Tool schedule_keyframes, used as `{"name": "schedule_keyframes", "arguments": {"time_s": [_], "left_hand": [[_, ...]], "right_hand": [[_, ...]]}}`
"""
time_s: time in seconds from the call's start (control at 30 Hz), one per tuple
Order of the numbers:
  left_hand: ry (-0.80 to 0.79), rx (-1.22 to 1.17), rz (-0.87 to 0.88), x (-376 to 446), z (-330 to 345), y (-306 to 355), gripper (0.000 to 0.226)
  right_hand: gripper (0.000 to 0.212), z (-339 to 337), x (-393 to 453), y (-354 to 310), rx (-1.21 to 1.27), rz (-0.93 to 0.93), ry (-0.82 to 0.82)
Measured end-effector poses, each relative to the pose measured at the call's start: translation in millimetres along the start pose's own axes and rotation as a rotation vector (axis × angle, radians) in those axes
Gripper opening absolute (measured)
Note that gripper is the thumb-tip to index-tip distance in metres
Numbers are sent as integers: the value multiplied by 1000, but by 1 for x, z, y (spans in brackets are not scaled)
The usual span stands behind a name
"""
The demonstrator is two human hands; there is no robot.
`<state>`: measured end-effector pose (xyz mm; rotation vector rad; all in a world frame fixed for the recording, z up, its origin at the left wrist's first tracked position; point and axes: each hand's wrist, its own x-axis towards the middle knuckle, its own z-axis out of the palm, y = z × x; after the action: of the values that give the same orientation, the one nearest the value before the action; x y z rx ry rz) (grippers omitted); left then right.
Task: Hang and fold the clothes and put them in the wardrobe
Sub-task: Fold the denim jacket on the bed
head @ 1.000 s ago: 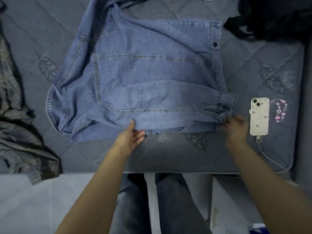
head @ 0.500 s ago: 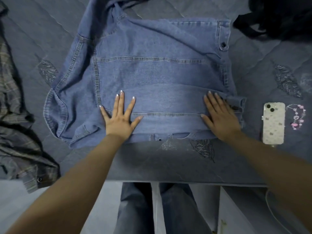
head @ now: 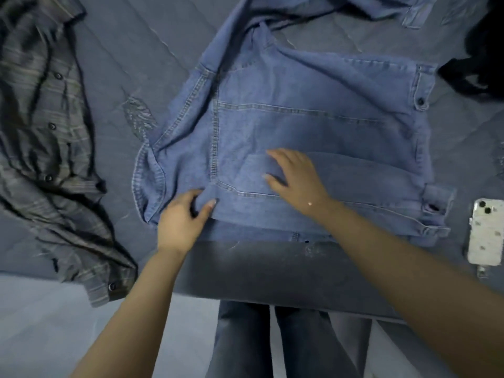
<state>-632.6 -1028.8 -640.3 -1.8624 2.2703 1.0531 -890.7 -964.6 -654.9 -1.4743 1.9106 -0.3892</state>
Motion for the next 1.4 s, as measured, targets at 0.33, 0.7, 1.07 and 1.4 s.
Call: {"name": "schedule_keyframes", "arguments": {"time_s": [0.33,0.7,1.07,1.4], "left_hand": [[3,-284,-255,20,3,-20,23],[-110,428,566,41,55,17,55],[-89,117,539,77,33,80,43],[-172,415,594,236,62,241,57]], "right_hand": [[32,17,88,-17,227,313,-31],[56,44,-39,21,-420,114,117],[31,-49,-12,75,-123,236,371],[58,-175,85,211,-304,256,314]]}}
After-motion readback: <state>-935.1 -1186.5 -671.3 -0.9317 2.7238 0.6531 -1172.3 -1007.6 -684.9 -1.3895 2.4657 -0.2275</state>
